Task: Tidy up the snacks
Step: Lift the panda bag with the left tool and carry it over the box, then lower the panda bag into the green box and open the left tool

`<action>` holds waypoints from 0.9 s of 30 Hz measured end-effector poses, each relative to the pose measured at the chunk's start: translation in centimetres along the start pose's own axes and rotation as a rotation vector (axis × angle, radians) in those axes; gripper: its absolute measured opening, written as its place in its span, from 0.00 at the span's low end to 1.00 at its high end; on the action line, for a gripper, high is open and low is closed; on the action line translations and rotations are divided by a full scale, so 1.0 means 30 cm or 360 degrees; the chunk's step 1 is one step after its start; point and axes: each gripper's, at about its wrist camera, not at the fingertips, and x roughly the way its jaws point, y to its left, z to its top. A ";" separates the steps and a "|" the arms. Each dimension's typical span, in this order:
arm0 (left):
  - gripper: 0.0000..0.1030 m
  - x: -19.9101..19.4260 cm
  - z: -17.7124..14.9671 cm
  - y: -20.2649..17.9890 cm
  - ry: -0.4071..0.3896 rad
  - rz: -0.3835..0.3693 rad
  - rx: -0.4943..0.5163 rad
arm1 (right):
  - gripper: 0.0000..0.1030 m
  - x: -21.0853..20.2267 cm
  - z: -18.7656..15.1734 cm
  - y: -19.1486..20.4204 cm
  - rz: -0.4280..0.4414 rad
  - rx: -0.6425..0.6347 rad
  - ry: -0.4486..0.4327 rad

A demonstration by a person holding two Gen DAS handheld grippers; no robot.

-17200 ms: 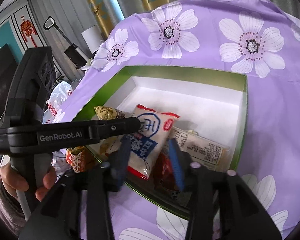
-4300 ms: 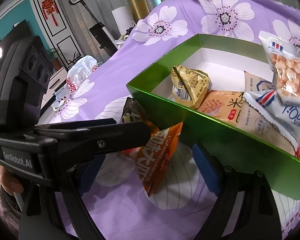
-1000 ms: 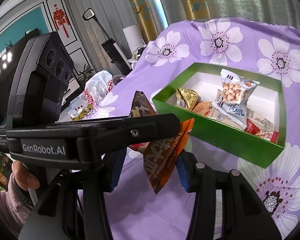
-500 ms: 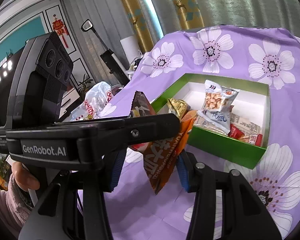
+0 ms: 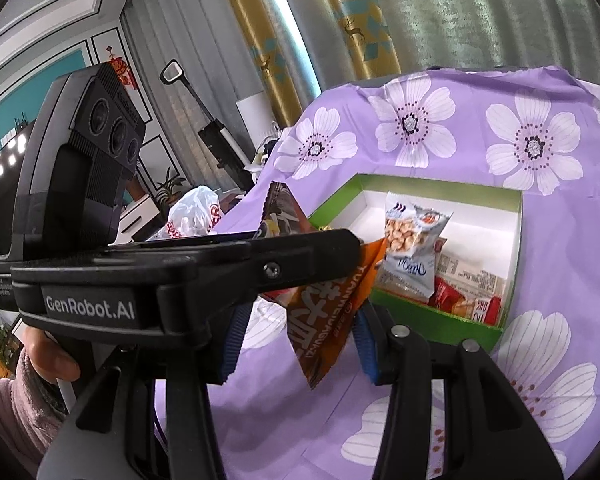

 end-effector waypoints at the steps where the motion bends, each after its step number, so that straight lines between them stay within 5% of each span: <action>1: 0.71 0.003 0.007 -0.002 0.0000 0.0001 0.0007 | 0.47 0.001 0.004 -0.003 -0.0001 0.0002 -0.0004; 27: 0.71 0.101 0.152 0.124 -0.0010 0.0058 0.0003 | 0.47 0.157 0.128 -0.087 0.0050 0.0047 0.0003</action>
